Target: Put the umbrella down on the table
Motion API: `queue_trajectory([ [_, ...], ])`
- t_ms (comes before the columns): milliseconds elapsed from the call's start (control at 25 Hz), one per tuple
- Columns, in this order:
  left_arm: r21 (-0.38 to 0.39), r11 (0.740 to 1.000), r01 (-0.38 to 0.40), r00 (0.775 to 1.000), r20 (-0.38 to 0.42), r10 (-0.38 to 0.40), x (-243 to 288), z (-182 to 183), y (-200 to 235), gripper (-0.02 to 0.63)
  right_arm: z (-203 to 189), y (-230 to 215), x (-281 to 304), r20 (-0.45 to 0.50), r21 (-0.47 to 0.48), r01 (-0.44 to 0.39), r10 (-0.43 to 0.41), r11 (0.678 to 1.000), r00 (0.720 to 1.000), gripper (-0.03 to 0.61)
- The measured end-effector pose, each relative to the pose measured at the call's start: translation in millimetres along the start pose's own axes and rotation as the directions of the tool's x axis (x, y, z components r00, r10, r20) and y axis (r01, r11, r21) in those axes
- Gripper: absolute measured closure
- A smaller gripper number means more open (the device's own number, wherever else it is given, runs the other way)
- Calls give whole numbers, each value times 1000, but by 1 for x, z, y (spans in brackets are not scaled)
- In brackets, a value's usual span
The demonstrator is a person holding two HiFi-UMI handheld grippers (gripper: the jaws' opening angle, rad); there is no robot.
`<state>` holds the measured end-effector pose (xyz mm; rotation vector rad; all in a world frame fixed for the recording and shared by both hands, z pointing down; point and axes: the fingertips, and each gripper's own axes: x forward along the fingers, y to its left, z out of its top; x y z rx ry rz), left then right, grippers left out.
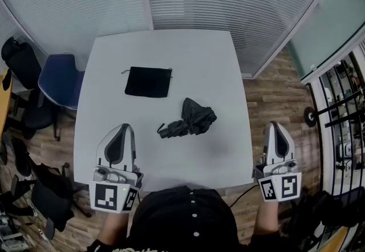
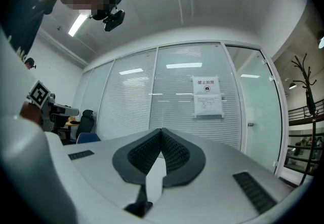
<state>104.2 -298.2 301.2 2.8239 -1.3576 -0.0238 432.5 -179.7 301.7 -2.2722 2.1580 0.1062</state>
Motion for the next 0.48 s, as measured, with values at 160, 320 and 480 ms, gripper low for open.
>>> queue_trajectory([
  [160,-11,1000,0,1000,-3,0,-1,-3,0,598,-3,3,1,-9,-19,-3,2,1000,1000,549],
  [320,-15,1000,3,1000,-7,-3,-1,-4,-1,598,-4,6,2,-14,-23,-8,7,1000,1000,549],
  [480,-15,1000,6,1000,-6,-6,-1,-4,-3,598,-6,6,2,-21,-26,-8,8,1000,1000,549],
])
